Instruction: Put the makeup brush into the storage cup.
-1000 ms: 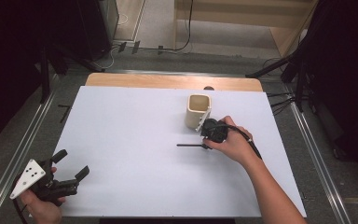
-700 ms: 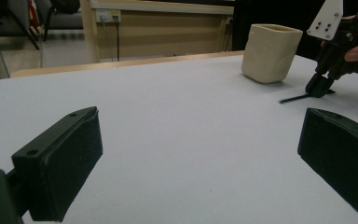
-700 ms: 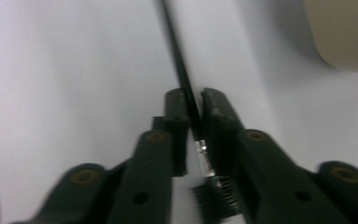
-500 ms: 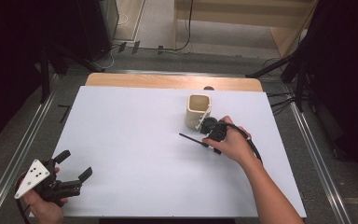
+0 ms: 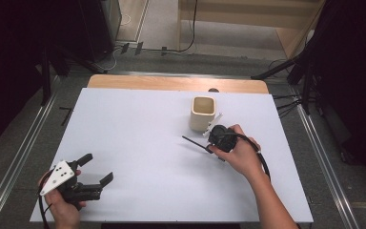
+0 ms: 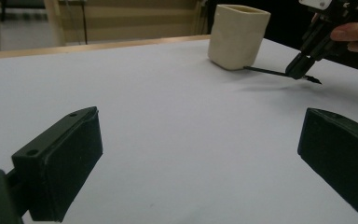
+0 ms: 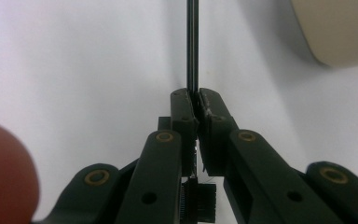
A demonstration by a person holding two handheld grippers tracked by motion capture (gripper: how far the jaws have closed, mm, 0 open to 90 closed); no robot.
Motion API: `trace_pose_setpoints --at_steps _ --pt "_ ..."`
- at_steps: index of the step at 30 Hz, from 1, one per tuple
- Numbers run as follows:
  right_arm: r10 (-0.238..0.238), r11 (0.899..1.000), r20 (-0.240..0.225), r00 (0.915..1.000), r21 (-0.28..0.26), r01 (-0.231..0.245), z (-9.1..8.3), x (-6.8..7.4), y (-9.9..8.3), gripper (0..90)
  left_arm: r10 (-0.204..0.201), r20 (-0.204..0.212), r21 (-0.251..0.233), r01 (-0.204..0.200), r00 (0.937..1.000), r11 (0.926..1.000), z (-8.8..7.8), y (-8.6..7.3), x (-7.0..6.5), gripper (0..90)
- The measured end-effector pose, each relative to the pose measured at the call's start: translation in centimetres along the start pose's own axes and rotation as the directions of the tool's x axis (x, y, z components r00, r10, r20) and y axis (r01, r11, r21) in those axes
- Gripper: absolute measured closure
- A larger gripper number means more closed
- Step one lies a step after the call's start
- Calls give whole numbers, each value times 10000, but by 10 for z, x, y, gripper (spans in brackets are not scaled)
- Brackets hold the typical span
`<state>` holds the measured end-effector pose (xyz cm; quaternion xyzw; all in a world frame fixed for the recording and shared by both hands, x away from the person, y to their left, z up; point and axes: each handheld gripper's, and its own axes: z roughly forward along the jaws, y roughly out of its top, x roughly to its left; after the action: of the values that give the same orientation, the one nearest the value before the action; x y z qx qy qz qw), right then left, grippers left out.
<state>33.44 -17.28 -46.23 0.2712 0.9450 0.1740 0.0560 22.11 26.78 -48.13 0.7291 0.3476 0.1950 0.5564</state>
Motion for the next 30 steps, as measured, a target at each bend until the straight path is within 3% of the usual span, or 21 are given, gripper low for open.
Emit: trace_pose_setpoints --at_steps 6,9,10,11,13,16,17,20,24,25,27,28,30 --pt "-107 9970 -67 9999 -774 102 -19 9 -8 874 59 701 252 -76 9975 9997 23 10 -13 5" --pt "-101 9946 -153 9998 -1033 85 -29 15 -12 874 33 1244 385 -81 9922 9992 37 15 -19 5" --pt "-188 9930 -169 9997 -1168 167 -32 17 -14 874 40 1530 395 -102 9882 9992 43 17 -22 5" --pt "-311 9904 -138 9994 -1349 290 -37 21 -16 874 119 1980 385 -199 9801 9991 51 20 -26 5" --pt "-483 9879 -101 9988 -1480 463 -41 26 -17 874 185 2241 675 -345 9744 9971 62 24 -31 5" --pt "-745 9847 -165 9971 -1590 709 -45 32 -17 873 217 3031 911 -516 9527 9945 78 29 -38 6" --pt "-791 9849 -179 9967 -1560 753 -46 34 -17 873 217 3031 911 -516 9527 9945 78 29 -38 24" --pt "-1091 9792 -362 9934 -1759 1011 -51 39 -17 873 358 3489 1090 -785 9365 9909 97 29 -46 133" --pt "-1447 9740 -367 9888 -1810 1359 -56 47 -14 873 273 4092 1161 -817 9120 9899 109 26 -49 140" --pt "-1447 9740 -367 9888 -1810 1359 -56 47 -14 873 273 4092 1161 -817 9120 9899 109 26 -49 140" --pt "-1780 9694 -487 9828 -1802 1667 -57 53 -12 873 303 4461 1263 -964 8945 9873 113 24 -51 141" --pt "-1780 9694 -487 9828 -1802 1667 -57 53 -12 873 303 4461 1263 -964 8945 9873 113 24 -51 142" --pt "-2076 9637 -599 9764 -1838 1937 -55 60 -7 873 201 4694 1273 -902 8827 9878 115 26 -52 152"
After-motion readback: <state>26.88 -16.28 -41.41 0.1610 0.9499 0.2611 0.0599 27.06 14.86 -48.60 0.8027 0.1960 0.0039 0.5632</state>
